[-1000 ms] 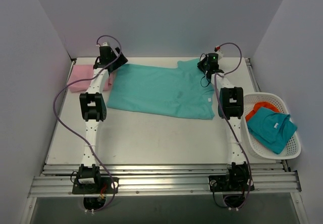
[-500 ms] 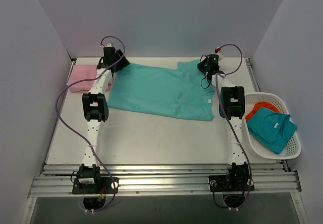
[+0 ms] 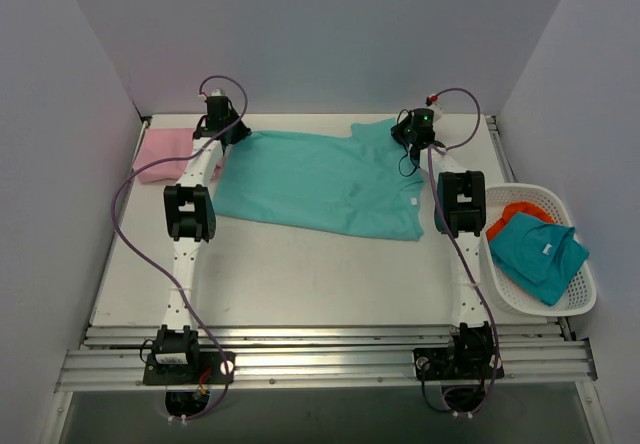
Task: Fold and stack the t-shirts
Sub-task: Fold the tshirt
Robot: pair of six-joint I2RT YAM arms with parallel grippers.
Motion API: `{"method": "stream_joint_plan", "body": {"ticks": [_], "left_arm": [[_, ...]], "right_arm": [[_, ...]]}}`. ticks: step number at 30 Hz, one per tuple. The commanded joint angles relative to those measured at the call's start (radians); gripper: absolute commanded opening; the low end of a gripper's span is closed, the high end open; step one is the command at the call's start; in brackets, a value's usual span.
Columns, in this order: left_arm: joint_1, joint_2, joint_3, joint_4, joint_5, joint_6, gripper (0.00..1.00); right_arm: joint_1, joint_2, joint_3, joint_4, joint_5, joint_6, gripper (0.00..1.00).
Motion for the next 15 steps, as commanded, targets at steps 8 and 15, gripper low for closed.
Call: {"method": "stream_joint_plan", "body": {"ticks": [8, 15], "left_arm": [[0.008, -0.111, -0.102, 0.038, -0.045, 0.079, 0.03], [0.02, -0.178, -0.145, 0.043, -0.013, 0.087, 0.02]], "right_arm": [[-0.006, -0.167, -0.023, -0.023, -0.022, -0.031, 0.0], [-0.005, -0.237, -0.058, -0.049, -0.028, -0.049, 0.0]]}}
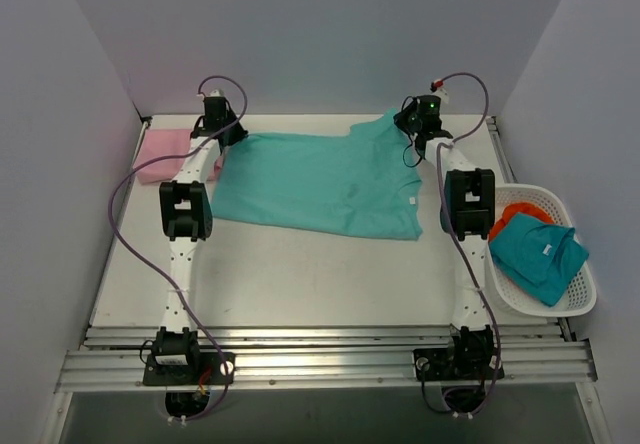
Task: Fold and stack the t-shirts
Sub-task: Fold the tshirt
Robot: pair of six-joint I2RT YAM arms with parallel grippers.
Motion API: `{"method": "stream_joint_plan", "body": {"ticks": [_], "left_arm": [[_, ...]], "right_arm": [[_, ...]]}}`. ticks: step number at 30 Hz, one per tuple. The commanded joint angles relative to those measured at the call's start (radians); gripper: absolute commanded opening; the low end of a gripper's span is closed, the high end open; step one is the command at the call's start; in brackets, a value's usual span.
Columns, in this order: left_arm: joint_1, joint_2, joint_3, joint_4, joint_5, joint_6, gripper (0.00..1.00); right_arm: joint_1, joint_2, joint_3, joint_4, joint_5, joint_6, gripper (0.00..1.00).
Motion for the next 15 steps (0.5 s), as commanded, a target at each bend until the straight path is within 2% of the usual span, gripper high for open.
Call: {"method": "stream_joint_plan", "body": {"ticks": [1, 5, 15], "left_arm": [[0.015, -0.111, -0.025, 0.001, 0.001, 0.031, 0.02], [0.015, -0.16, -0.08, 0.004, 0.006, 0.038, 0.02], [0.014, -0.436, -0.436, 0.128, -0.033, 0.068, 0.02]], "right_arm": [[-0.005, -0.132, -0.021, 0.004, -0.013, -0.03, 0.0], [-0.003, -0.201, -0.112, 0.012, -0.014, -0.042, 0.0], [0.009, -0.41, -0.373, 0.066, -0.011, -0.048, 0.0]]}}
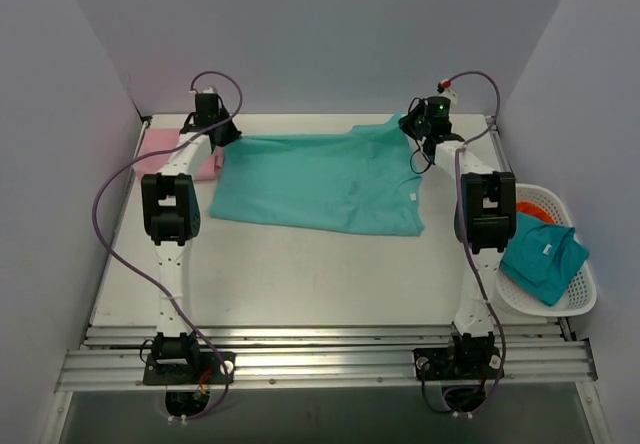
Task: Fold and stack the t-shirts
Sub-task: Fold the tshirt
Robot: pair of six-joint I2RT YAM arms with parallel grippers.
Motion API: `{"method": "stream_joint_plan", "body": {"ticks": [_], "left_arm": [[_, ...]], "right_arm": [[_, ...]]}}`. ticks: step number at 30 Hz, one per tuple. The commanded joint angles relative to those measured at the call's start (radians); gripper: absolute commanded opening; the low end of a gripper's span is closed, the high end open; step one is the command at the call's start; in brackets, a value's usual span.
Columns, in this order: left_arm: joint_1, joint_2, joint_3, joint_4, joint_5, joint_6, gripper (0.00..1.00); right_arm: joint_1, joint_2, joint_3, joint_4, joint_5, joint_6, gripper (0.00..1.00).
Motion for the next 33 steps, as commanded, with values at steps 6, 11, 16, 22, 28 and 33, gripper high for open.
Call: {"method": "stream_joint_plan", "body": {"ticks": [6, 11, 16, 22, 28, 33], "left_arm": [[0.009, -0.286, -0.307, 0.2, -0.046, 0.028, 0.02], [0.009, -0.38, -0.468, 0.265, -0.055, 0.031, 0.02], [0.006, -0.429, -0.602, 0.277, -0.057, 0.042, 0.02], [0.001, -0.489, -0.729, 0.288, -0.118, 0.04, 0.02], [-0.009, -0.513, -0.769, 0.237, -0.17, 0.066, 0.02], [-0.011, -0.448, -0.683, 0.082, -0.177, 0.04, 0.66]], "right_arm": [[0.027, -0.23, -0.219, 0.089, 0.012, -0.025, 0.0], [0.037, -0.338, -0.378, 0.111, 0.022, -0.026, 0.0], [0.063, -0.445, -0.538, 0.157, 0.049, -0.028, 0.0], [0.089, -0.548, -0.714, 0.19, 0.086, -0.014, 0.0], [0.109, -0.626, -0.884, 0.241, 0.127, 0.003, 0.0], [0.129, -0.626, -0.944, 0.227, 0.207, 0.001, 0.0]]}}
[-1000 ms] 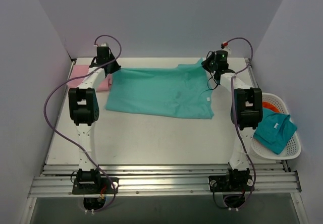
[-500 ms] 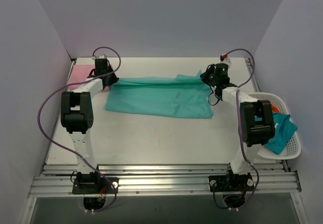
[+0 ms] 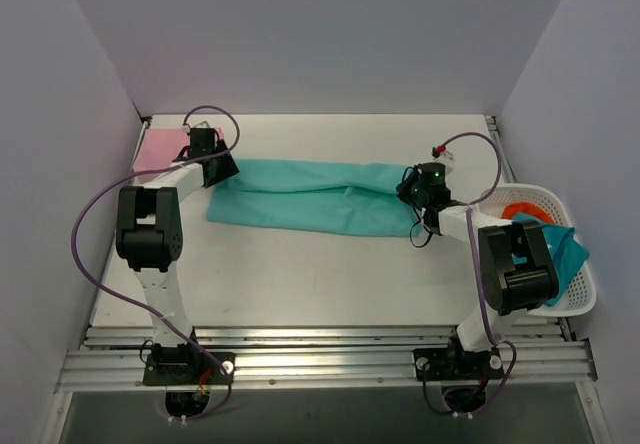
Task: Fold and stack the t-shirts
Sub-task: Fold the tshirt
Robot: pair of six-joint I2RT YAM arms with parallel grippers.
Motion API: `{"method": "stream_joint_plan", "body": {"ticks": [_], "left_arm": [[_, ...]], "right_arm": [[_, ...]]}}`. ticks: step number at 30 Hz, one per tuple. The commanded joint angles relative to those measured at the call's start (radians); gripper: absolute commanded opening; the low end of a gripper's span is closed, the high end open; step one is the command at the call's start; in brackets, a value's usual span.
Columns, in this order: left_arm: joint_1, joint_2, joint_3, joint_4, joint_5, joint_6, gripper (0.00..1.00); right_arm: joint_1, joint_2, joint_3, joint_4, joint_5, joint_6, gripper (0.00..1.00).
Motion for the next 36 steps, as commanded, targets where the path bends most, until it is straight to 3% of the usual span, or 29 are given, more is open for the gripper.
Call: {"method": "stream_joint_plan", "body": {"ticks": [1, 2, 5, 6, 8, 9, 10, 11, 17, 21, 25, 36], "left_arm": [[-0.001, 0.002, 0.063, -0.08, -0.039, -0.021, 0.99], [-0.002, -0.002, 0.058, -0.08, -0.048, -0.03, 0.94], [-0.001, -0.041, 0.016, -0.053, -0.078, -0.053, 0.94], [-0.002, -0.053, -0.003, -0.048, -0.084, -0.056, 0.94], [-0.002, -0.085, -0.011, -0.049, -0.108, -0.056, 0.94], [-0.002, -0.096, -0.018, -0.051, -0.119, -0.052, 0.94], [-0.002, -0.123, -0.024, -0.054, -0.142, -0.05, 0.94], [-0.001, -0.134, -0.029, -0.055, -0.154, -0.05, 0.94], [-0.001, -0.22, -0.115, -0.005, -0.191, -0.055, 0.94], [-0.001, -0.208, -0.124, 0.007, -0.194, -0.048, 0.95], [0.004, -0.183, -0.11, -0.013, -0.19, -0.047, 0.96], [0.006, -0.171, -0.13, 0.009, -0.165, -0.053, 0.96]], "right_arm": [[0.014, -0.034, -0.033, 0.039, 0.097, 0.001, 0.0], [0.015, -0.027, -0.043, 0.038, 0.112, 0.001, 0.0], [0.02, 0.01, -0.004, -0.072, 0.173, 0.015, 0.04], [0.021, 0.025, 0.009, -0.104, 0.193, 0.019, 0.28], [0.023, 0.022, 0.019, -0.16, 0.226, 0.022, 0.59], [0.032, 0.001, 0.027, -0.184, 0.268, 0.033, 0.83], [0.04, -0.014, 0.032, -0.204, 0.289, 0.035, 0.95], [0.046, -0.033, 0.038, -0.241, 0.305, 0.035, 1.0], [0.109, -0.12, 0.182, -0.341, 0.379, 0.018, 1.0], [0.149, -0.032, 0.365, -0.39, 0.396, -0.008, 1.0], [0.158, 0.064, 0.441, -0.419, 0.421, -0.016, 1.0], [0.158, 0.156, 0.355, -0.405, 0.465, 0.042, 0.99]]}}
